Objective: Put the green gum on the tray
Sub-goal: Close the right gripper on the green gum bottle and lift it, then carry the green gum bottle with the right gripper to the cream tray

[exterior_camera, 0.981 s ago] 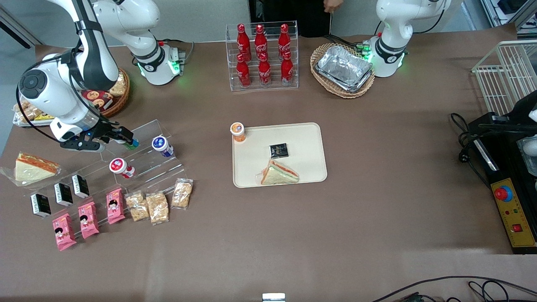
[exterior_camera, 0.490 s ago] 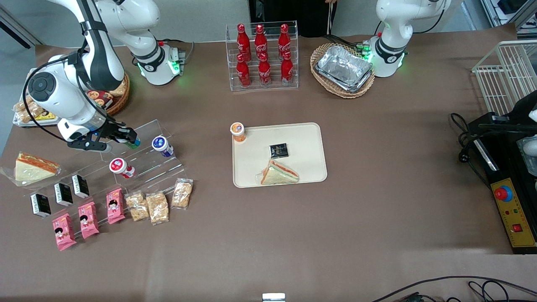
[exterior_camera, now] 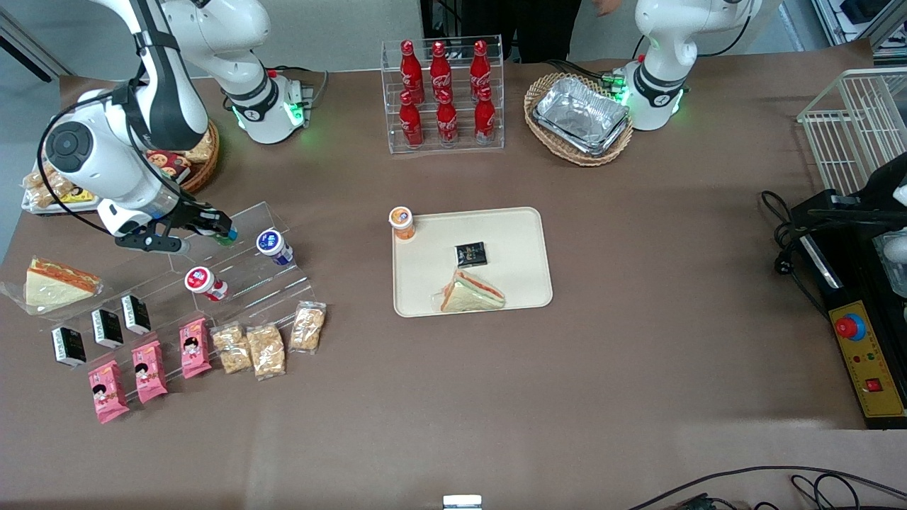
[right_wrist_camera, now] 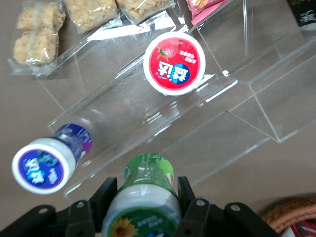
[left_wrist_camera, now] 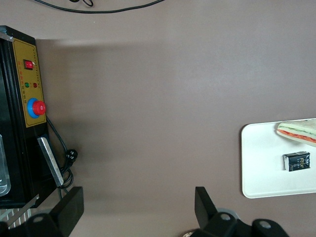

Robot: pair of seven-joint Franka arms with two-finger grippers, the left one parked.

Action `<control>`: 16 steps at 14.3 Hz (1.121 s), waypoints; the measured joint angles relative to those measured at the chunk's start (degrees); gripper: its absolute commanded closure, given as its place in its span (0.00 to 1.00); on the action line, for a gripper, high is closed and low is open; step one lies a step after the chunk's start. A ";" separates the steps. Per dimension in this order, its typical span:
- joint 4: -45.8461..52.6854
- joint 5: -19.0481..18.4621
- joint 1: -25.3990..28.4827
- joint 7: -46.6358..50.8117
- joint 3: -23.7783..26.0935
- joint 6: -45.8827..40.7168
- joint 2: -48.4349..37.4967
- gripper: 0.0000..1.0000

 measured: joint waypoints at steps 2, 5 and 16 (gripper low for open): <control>4.85 0.00 -0.01 -0.31 -0.18 -7.51 -1.42 0.93; 17.81 0.01 -0.03 -0.46 -0.37 -22.75 -2.49 0.93; 43.10 7.89 4.81 30.09 17.82 -33.39 6.23 0.94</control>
